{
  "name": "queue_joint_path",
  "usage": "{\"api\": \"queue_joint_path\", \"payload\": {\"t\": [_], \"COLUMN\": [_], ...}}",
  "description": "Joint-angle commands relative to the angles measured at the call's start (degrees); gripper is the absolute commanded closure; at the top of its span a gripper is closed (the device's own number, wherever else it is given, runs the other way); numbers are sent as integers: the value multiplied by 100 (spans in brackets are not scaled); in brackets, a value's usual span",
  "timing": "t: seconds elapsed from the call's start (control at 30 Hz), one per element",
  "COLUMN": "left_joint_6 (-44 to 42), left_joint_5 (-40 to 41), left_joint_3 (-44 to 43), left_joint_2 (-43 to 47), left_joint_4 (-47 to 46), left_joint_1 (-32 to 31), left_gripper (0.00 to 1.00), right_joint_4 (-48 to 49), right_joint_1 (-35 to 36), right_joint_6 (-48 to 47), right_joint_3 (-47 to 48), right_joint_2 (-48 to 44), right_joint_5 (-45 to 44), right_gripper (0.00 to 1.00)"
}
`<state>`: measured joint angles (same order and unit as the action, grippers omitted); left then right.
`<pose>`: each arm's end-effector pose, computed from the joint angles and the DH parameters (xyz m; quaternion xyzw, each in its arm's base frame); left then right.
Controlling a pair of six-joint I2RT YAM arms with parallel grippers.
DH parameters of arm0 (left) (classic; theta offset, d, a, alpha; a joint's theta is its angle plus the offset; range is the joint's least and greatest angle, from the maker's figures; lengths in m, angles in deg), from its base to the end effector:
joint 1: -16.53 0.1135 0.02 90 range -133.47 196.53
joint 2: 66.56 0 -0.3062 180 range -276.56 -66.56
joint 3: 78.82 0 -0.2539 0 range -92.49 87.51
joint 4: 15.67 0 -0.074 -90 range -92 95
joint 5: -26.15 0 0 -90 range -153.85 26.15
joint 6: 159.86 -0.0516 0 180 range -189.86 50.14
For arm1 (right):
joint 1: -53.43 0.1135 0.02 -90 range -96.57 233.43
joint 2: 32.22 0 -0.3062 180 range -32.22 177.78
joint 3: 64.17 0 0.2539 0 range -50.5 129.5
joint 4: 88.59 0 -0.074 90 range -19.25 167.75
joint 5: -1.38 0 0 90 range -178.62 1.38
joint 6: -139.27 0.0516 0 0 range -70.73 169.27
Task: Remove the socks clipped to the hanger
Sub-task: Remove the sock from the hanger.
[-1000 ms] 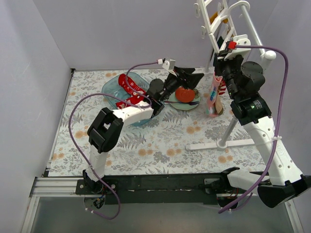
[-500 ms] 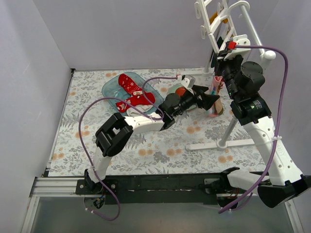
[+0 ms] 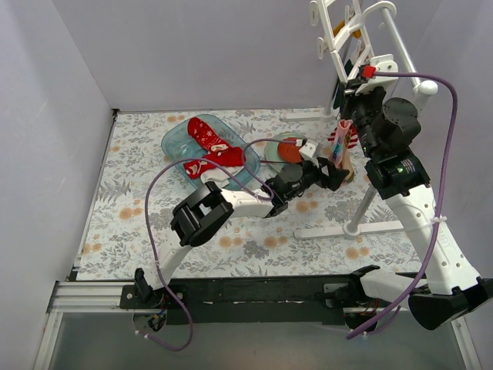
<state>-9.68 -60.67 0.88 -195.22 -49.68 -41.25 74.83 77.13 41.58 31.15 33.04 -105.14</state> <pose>0.3008 -0.4719 0.2444 -0.0346 0.6706 -0.6253 0.3977 0.2180 0.0797 0.5476 -0.0572 0.6205 0.0201 0.7819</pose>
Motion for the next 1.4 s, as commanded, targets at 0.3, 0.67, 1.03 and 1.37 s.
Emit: {"api": "queue_joint_path", "payload": {"t": [0.3,0.67,1.03,1.37], "left_joint_6": [-876,-1219,-448,678], "left_joint_5": [1098,-772,-1820,-2612], "left_joint_3": [-56,858,823,1184], "left_joint_2": [411,2124,2987,3619], "left_joint_4": [-382,522,2017,1595], "left_joint_1": [-225,-216,442,1461], "left_gripper": [100,100,100,100], "right_joint_4": [529,503,336,301], "right_joint_1": [20,20,20,20], "right_joint_6": [100,495,883,900], "right_joint_3": [-78,-325,-597,-790], "right_joint_2": [-232,-645,-1260,-1349], "right_joint_5": [-212,113,403,307], "right_gripper": [87,48,25,15]}}
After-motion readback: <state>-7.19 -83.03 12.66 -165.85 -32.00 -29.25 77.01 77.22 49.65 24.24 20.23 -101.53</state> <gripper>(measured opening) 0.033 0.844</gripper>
